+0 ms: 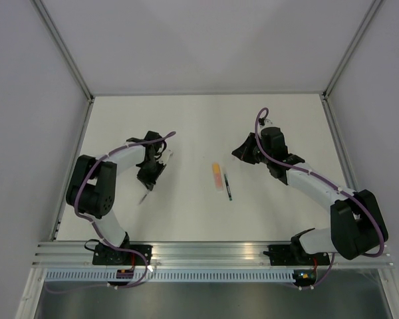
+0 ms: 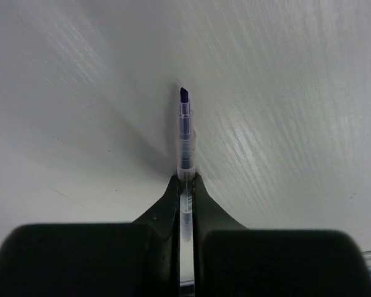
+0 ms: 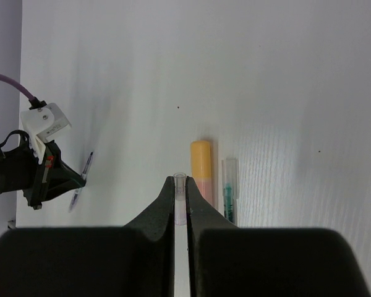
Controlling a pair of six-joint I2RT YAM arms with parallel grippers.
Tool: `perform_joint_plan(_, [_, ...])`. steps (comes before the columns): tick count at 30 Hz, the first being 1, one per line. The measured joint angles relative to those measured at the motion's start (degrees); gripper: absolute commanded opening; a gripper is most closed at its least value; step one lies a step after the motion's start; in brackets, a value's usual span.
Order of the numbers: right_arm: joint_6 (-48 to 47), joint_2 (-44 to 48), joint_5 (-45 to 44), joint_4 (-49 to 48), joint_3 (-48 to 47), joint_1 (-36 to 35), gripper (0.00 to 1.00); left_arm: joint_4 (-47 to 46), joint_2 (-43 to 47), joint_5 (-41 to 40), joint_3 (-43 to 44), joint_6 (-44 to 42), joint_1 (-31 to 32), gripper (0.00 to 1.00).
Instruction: Insert the pens into the pen caps
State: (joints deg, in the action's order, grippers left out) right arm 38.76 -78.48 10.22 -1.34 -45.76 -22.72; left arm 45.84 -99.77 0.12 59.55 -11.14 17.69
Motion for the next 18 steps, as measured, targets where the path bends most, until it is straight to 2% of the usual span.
perform_joint_plan(8, [-0.04, 0.00, 0.22, -1.01, 0.24, 0.00, 0.00, -3.37, 2.97, 5.70, 0.70, 3.98, 0.28, 0.02])
perform_joint_plan(12, [-0.04, 0.00, 1.62, -3.37, 1.53, 0.00, 0.00, -5.11, 8.96, 9.53, 0.70, 6.12, 0.46, 0.02])
perform_joint_plan(18, [-0.02, 0.11, 5.64, -8.57, 4.09, 0.00, 0.00, -13.46, 18.84, 16.98, -2.95, 11.58, 2.73, 0.02])
